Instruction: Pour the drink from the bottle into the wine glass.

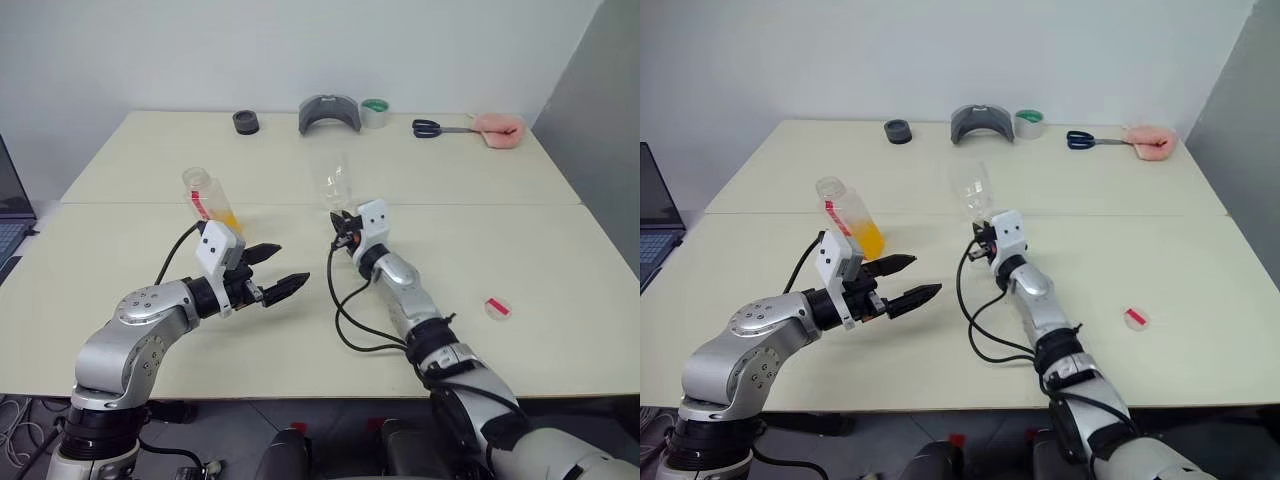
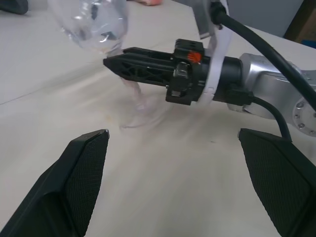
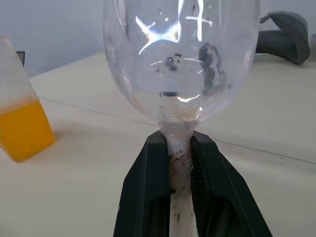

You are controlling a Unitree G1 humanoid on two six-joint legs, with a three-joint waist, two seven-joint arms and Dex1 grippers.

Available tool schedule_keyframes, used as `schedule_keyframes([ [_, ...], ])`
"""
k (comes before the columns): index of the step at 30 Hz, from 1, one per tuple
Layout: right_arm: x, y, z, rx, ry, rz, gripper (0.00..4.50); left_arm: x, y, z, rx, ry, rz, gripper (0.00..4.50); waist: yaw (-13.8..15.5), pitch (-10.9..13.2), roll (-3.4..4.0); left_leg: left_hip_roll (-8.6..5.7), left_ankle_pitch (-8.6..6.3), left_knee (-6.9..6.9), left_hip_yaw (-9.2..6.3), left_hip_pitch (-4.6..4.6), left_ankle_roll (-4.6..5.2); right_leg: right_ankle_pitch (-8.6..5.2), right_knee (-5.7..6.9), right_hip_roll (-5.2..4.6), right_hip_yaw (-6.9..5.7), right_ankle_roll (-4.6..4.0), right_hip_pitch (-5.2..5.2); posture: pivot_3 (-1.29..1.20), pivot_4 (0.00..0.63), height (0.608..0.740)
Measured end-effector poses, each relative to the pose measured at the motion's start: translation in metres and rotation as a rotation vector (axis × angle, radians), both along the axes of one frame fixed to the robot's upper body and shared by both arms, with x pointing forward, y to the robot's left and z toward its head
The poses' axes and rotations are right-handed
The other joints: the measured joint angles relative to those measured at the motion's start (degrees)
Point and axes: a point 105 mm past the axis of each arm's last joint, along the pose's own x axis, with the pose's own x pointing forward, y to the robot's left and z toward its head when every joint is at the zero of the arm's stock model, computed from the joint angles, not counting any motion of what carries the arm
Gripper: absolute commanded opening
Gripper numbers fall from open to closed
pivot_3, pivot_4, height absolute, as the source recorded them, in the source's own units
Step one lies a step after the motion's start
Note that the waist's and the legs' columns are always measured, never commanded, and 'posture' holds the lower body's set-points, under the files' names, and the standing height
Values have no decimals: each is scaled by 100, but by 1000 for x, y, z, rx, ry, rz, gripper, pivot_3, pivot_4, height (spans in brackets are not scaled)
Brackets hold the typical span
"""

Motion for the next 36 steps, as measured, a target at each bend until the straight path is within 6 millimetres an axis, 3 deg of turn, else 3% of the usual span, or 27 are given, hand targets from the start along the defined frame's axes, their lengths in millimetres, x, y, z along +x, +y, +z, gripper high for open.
schedule_keyframes([
  [5, -18, -9, -7, 4, -6, -8, 250, 0, -1, 1, 6, 1, -10, 4500, 0, -8, -1, 3, 0, 0, 0, 12, 0, -1, 2, 3, 5, 2, 6, 0, 150, 740],
  [12, -19, -8, -1, -18, -12, 1, 237, 0, -4, 2, 8, -3, -26, 4500, -4, -7, 0, 4, 0, -1, 2, 8, 0, -1, 0, 6, 5, 1, 2, 0, 150, 740],
  [23, -6, 27, 19, 43, -26, 112, 235, 13, 33, 5, 63, -102, 233, 4500, -58, 22, 8, 11, 1, -26, 4, -10, -2, 0, 2, 8, 17, -1, -41, 0, 150, 740],
  [36, -5, 36, 7, -10, -56, 158, 235, 16, 45, 9, 59, -147, 275, 4500, -55, 22, 8, 11, 3, -38, 8, -12, -4, 1, 4, 5, 22, -1, -53, 0, 150, 740],
])
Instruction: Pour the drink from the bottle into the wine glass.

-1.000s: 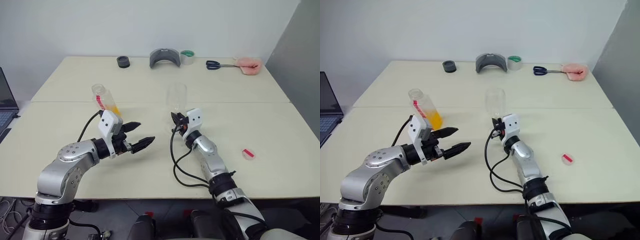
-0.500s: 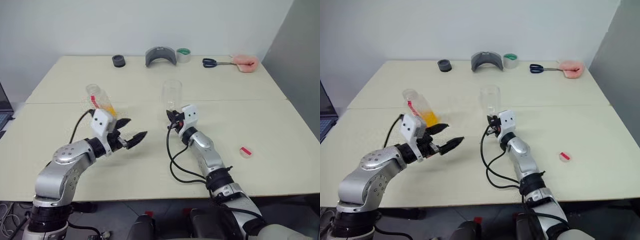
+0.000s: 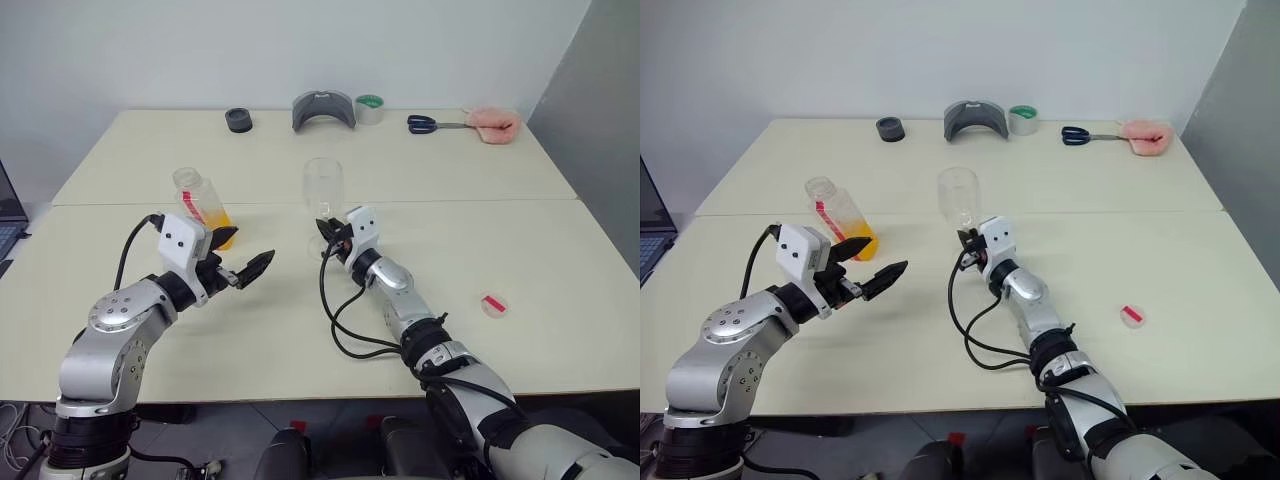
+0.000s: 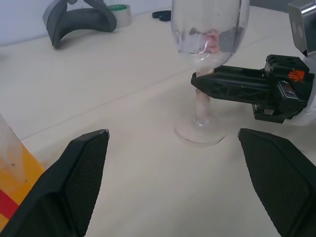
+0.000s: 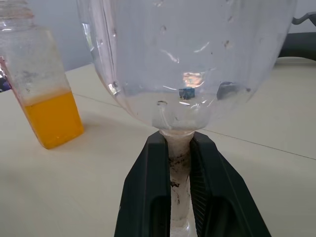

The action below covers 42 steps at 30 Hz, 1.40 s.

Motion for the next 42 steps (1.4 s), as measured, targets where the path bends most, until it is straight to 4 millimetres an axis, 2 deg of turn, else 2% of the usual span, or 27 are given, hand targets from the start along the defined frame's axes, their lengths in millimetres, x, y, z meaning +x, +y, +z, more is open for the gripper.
schedule_keyframes([
  [1, 0, 0, 0, 0, -1, 2, 235, 0, 0, 0, 0, 0, -3, 4500, 0, 0, 0, 0, 0, 0, 0, 0, 0, 0, 0, 1, 0, 0, 0, 0, 150, 740],
  [9, -1, 1, -1, -1, 4, 12, 2917, 2, -4, 4, 0, -15, -17, 4500, 1, 1, 1, -1, 1, -1, 1, -3, -2, 0, -1, -1, 2, 0, -3, 0, 150, 740],
  [13, -1, 0, -1, -1, 5, 12, 4411, 2, -5, 4, -4, -16, -19, 4500, 2, 1, 1, -1, 2, -7, 1, -3, -3, 0, -2, -1, 3, -1, -5, 0, 150, 740],
  [21, -3, -1, 0, 14, 7, 25, 4461, 4, -10, 9, -9, -33, -36, 4500, 3, 1, 1, -1, 4, -10, 1, -3, -7, 0, -2, -1, 2, -1, -6, 0, 150, 740],
  [23, -7, -3, -5, 14, 21, 38, 4461, 4, -12, 10, -18, -33, -36, 4500, 4, 1, 0, -1, 4, -13, 0, -4, -7, 0, -4, -1, 2, 0, -6, 0, 150, 740],
  [28, -16, -23, -21, -29, 60, 62, 4461, 4, -13, 11, -34, -39, -18, 4500, 11, 2, -1, -3, 4, -14, 1, -8, -8, 0, -5, -4, 3, 0, -8, 0, 150, 740],
  [32, -21, -47, -20, -63, 72, 69, 4461, 0, -13, 12, -44, -53, 5, 4500, 14, 2, 0, -1, 5, -16, 0, -8, -8, 0, -5, -4, 3, 0, -9, 0, 150, 740],
  [38, -48, -77, -29, -165, 126, 146, 4461, -8, 3, -12, -66, -6, 142, 4500, 18, 3, -2, 2, 5, -20, 1, -9, -8, -1, -9, -5, 5, 1, -10, 0, 150, 740],
  [42, -68, -90, -9, -200, 67, 165, 4461, -18, 16, -31, -75, 23, 253, 4500, 36, 6, -4, 1, 5, -20, -2, -9, -9, -2, -10, -5, 1, 3, -8, 0, 150, 740],
])
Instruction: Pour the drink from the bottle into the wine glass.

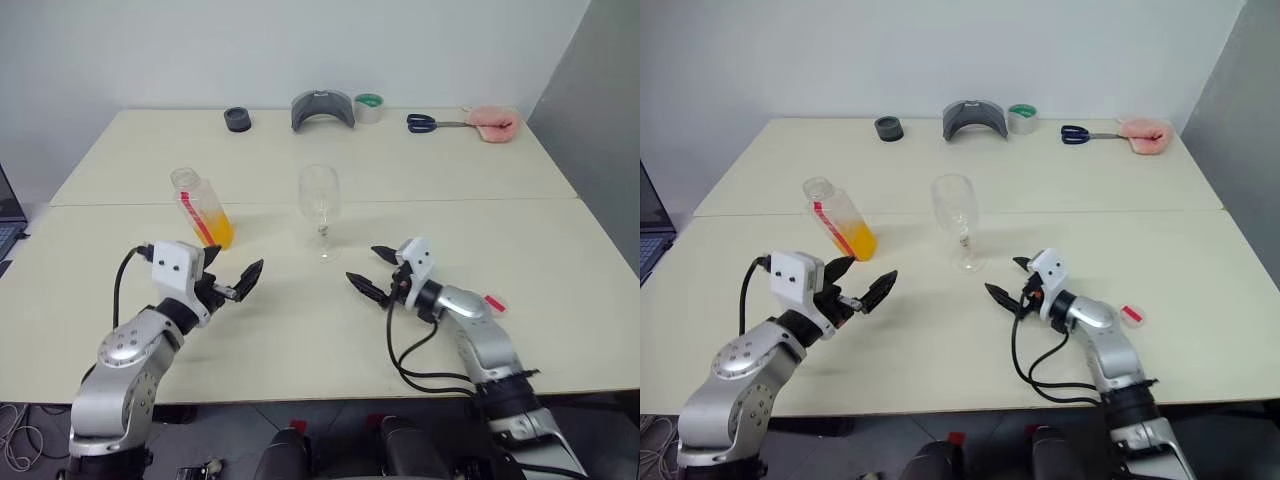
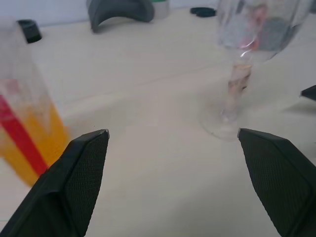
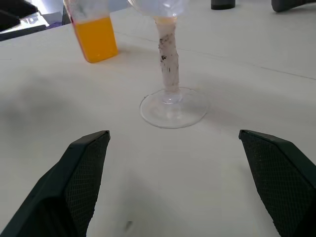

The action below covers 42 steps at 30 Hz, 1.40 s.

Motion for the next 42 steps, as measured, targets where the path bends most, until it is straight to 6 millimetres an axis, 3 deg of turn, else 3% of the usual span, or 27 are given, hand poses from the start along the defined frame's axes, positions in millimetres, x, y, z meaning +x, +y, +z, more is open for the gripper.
schedule_keyframes([
  [3, -17, -1, 18, 4, -64, 39, 4461, -2, 9, -5, -4, -6, 82, 4500, 27, 2, -3, 0, 3, 0, -2, 1, -5, -1, -1, 1, -7, 2, 3, 0, 150, 740],
  [8, -52, 1, 28, -36, -49, 180, 4461, -1, 34, -11, -2, -14, 227, 4500, 61, 6, -11, -1, 6, 0, -3, 2, -11, -11, -2, 2, -8, 20, 4, 0, 150, 740],
  [12, -65, 8, 42, -8, -36, 256, 4461, 8, 43, -12, -11, -14, 256, 4500, 79, 15, -26, -1, 8, 0, -1, 1, -13, -12, -3, 3, -16, 20, 6, 0, 150, 740],
  [23, -74, 18, 58, -12, -47, 335, 4461, 38, 58, 0, 18, -60, 262, 4500, 116, 45, -70, -3, 9, -2, -3, -3, -16, -3, -6, 1, -23, 6, 4, 0, 150, 740],
  [42, -75, 19, 57, -55, -61, 345, 4461, 87, 61, 15, 47, -93, 171, 4500, 116, 55, -86, -4, 10, -2, -5, -11, -18, 0, -6, 0, -25, 1, -3, 0, 150, 740],
])
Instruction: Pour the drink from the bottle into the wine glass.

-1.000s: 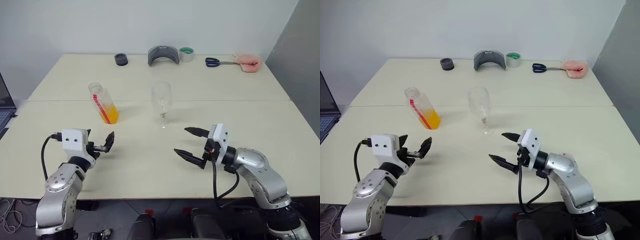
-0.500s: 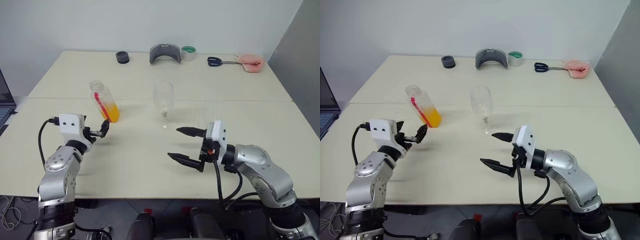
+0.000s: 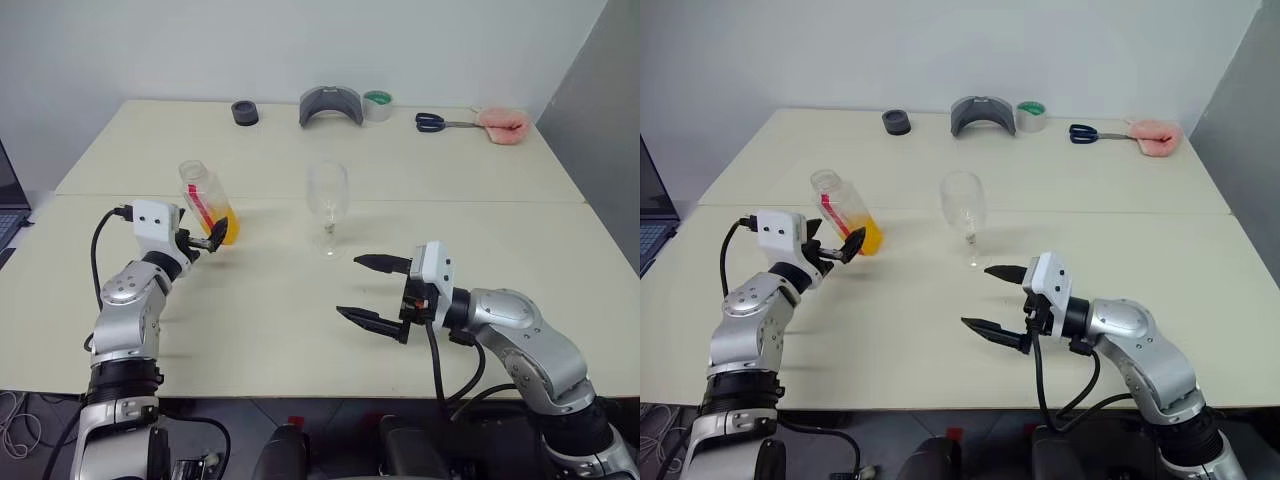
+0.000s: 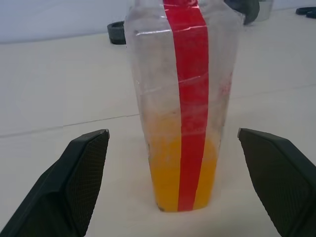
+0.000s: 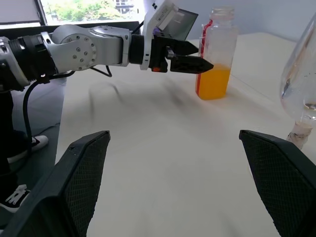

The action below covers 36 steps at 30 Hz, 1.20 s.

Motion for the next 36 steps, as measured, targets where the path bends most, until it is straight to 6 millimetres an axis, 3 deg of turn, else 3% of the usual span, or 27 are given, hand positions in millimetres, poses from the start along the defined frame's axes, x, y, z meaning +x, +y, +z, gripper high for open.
schedule_keyframes([
  [7, 1, 1, 1, -8, -12, 2, 4461, 15, -4, 1, -3, 5, -38, 4500, 4, 1, -2, -3, 1, 3, -2, -10, -1, 0, 1, -2, -4, -1, -7, 0, 150, 740],
  [11, 2, 2, 4, -9, -26, 5, 4500, 20, -5, 3, -9, -1, -49, 3645, 1, 1, -2, -2, 2, 4, -4, -18, -3, 1, 2, -1, -5, -1, -14, 0, 150, 740],
  [16, 3, 2, 4, -10, -26, 5, 4500, 25, -9, 2, -6, 3, -74, 2050, 2, 1, -2, -3, 3, 18, -8, -34, -4, 1, 3, -2, -11, -1, -20, 0, 150, 740],
  [18, 3, 2, 4, -11, -26, 4, 4500, 26, -9, 2, -5, 1, -78, 1727, 2, 1, -2, -4, 3, 21, -8, -35, -4, 1, 3, -2, -12, -1, -20, 0, 150, 740],
  [23, 4, 2, 4, -13, -30, -7, 4500, 27, -13, 2, 10, -2, -95, 1700, 3, 1, -2, -4, 3, 33, -12, -43, -4, 1, 8, -2, -19, -1, -20, 0, 150, 740],
  [26, 7, 1, 7, 3, -38, -30, 4500, 26, -32, 7, 79, -18, -160, 1698, 6, 4, -2, -3, 3, 66, -27, -71, -5, 3, 10, -1, -28, 0, -26, 0, 150, 740],
  [30, 18, -5, 33, 82, -95, -94, 4500, 25, -64, 31, 233, -96, -252, 1695, 13, 7, -3, -8, 3, 78, -23, -75, -4, 11, 9, -2, -24, 12, -25, 0, 150, 740],
  [33, 26, -11, 45, 110, -123, -141, 4500, 25, -75, 50, 383, -163, -280, 1695, 3, 8, -3, -6, 3, 75, -19, -71, -4, 11, 10, 1, -23, 12, -26, 0, 150, 740],
  [36, 33, -18, 46, 116, -112, -183, 4500, 26, -83, 69, 505, -242, -288, 1695, 7, 8, -2, -7, 2, 74, -20, -73, -3, 11, 10, 1, -25, 12, -26, 0, 150, 740],
])
